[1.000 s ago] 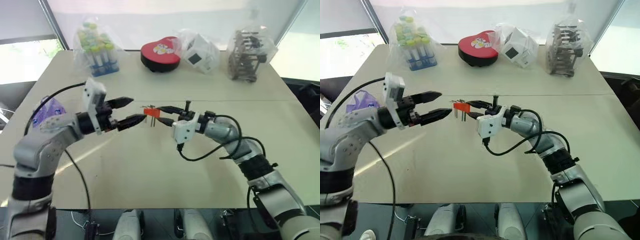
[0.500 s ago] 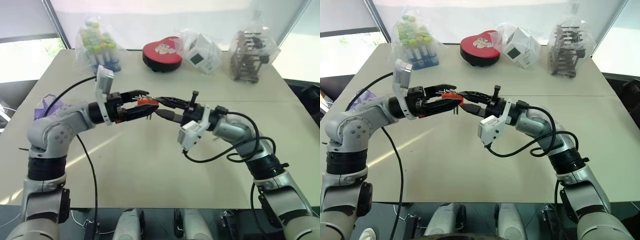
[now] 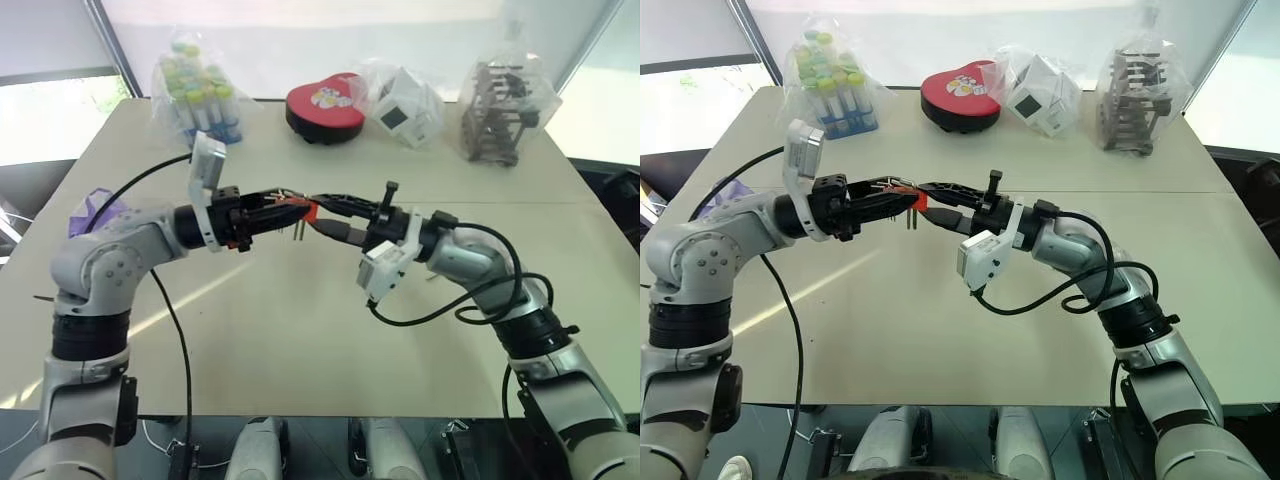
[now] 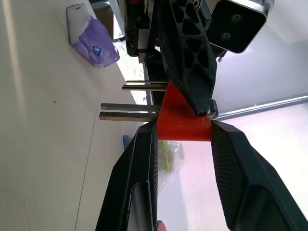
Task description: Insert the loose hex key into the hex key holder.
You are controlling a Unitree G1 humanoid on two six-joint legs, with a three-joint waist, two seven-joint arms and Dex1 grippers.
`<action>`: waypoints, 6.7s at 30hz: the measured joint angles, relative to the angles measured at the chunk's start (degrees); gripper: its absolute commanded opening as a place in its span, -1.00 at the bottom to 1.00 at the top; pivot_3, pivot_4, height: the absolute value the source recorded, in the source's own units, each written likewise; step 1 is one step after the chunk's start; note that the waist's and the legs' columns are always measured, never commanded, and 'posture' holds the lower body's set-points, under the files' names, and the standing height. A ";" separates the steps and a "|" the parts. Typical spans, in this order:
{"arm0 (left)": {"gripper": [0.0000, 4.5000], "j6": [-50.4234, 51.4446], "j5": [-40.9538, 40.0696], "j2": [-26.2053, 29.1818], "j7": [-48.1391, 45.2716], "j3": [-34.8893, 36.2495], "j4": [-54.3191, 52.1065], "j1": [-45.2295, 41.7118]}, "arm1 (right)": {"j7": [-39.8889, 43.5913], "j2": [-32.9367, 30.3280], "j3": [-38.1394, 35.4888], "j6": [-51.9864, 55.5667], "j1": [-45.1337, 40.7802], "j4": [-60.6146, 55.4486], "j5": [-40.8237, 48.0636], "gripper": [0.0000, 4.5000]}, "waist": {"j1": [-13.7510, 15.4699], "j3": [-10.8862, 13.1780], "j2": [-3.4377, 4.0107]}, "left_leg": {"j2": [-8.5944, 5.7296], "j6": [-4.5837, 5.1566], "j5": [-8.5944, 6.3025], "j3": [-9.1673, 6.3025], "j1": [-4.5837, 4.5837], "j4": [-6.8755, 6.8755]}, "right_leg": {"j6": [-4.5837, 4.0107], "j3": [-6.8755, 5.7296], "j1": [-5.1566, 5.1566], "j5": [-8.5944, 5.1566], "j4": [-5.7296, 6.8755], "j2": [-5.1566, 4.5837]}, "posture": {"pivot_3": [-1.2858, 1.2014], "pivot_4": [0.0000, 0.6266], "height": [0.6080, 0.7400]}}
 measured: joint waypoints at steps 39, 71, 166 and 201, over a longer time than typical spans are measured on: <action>-1.00 0.38 1.25 0.02 -1.83 -2.21 -0.20 -0.05 | 3.23 -1.42 0.08 0.02 -0.65 0.00 2.21 0.78 | 0.03 0.00 0.00 | 0.00 0.00 0.00 0.00 0.00 0.01 | 0.00 0.00 0.00 0.00 0.01 0.00 | 0.03 -0.52 1.00; -1.00 -18.14 18.06 -11.32 2.20 -11.26 1.46 2.19 | -17.45 10.04 -32.23 132.53 8.44 -31.00 27.23 0.78 | 0.42 -0.03 0.04 | -0.06 0.12 -0.06 -0.03 -0.12 0.03 | -0.02 0.00 -0.06 0.01 -0.01 -0.04 | 0.03 -0.52 1.00; -1.00 -20.70 22.49 -15.06 2.69 -12.26 8.79 -3.86 | -8.78 30.87 -15.41 47.18 12.93 -15.27 42.47 -1.00 | 0.08 0.02 0.04 | -0.03 0.13 -0.07 -0.07 -0.12 -0.04 | 0.03 -0.01 -0.08 -0.01 -0.02 0.02 | 0.03 -0.52 1.00; -1.00 -18.90 20.76 -15.43 2.91 -12.24 7.13 -3.84 | -9.23 30.65 -14.22 45.01 13.15 -13.90 41.47 -1.00 | 0.09 0.02 0.04 | -0.03 0.13 -0.07 -0.07 -0.12 -0.03 | 0.03 -0.01 -0.08 -0.01 -0.01 0.02 | 0.03 -0.52 1.00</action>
